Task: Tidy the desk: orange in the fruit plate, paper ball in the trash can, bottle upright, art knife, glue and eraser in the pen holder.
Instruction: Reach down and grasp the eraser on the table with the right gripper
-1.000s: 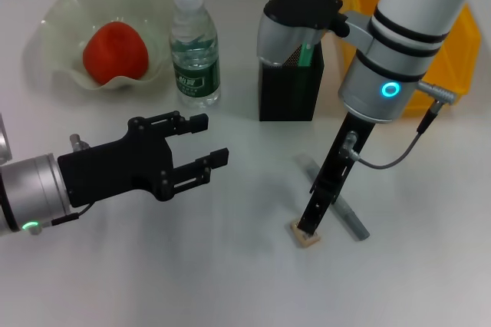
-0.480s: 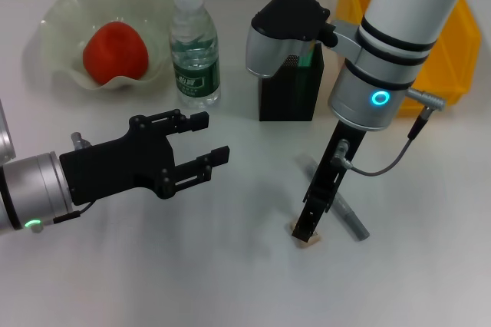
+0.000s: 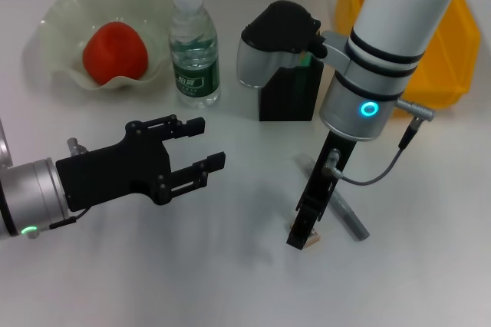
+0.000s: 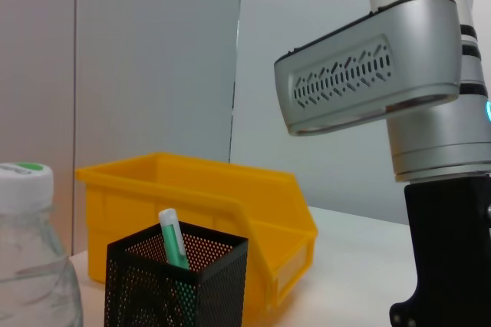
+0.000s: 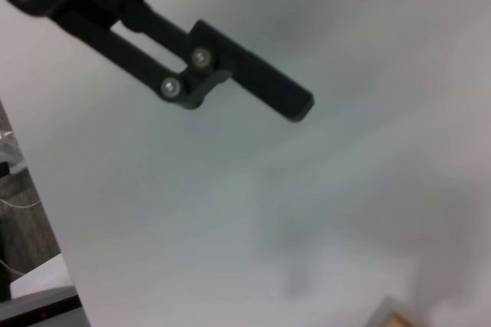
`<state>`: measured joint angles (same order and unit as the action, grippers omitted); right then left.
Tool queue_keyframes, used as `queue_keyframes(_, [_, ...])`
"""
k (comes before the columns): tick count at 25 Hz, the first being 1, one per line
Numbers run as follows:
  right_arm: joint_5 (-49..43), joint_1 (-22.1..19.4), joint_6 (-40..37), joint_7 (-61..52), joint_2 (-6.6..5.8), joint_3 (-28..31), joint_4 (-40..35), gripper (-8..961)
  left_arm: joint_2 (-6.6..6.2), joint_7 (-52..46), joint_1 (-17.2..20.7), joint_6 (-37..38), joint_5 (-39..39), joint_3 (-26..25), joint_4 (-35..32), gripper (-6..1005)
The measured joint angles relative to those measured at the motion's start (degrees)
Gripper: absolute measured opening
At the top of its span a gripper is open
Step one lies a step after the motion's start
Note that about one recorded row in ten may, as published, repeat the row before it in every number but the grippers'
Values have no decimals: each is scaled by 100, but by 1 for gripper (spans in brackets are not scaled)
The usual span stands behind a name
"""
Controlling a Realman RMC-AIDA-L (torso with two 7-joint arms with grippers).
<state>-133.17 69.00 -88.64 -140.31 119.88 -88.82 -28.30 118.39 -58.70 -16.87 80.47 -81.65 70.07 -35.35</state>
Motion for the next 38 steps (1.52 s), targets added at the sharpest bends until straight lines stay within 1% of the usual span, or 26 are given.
queue_keyframes(7, [65, -26, 6, -204, 0, -312, 2, 641, 8, 0, 2, -16, -1, 6, 15, 602])
queue_keyframes(14, [65, -11, 4, -336, 0, -421, -2, 642, 9, 0, 1, -17, -1, 13, 25, 602])
queue_keyframes(38, [204, -45, 146, -422, 0, -567, 0, 642, 17, 140, 7, 32, 6, 49, 37, 601])
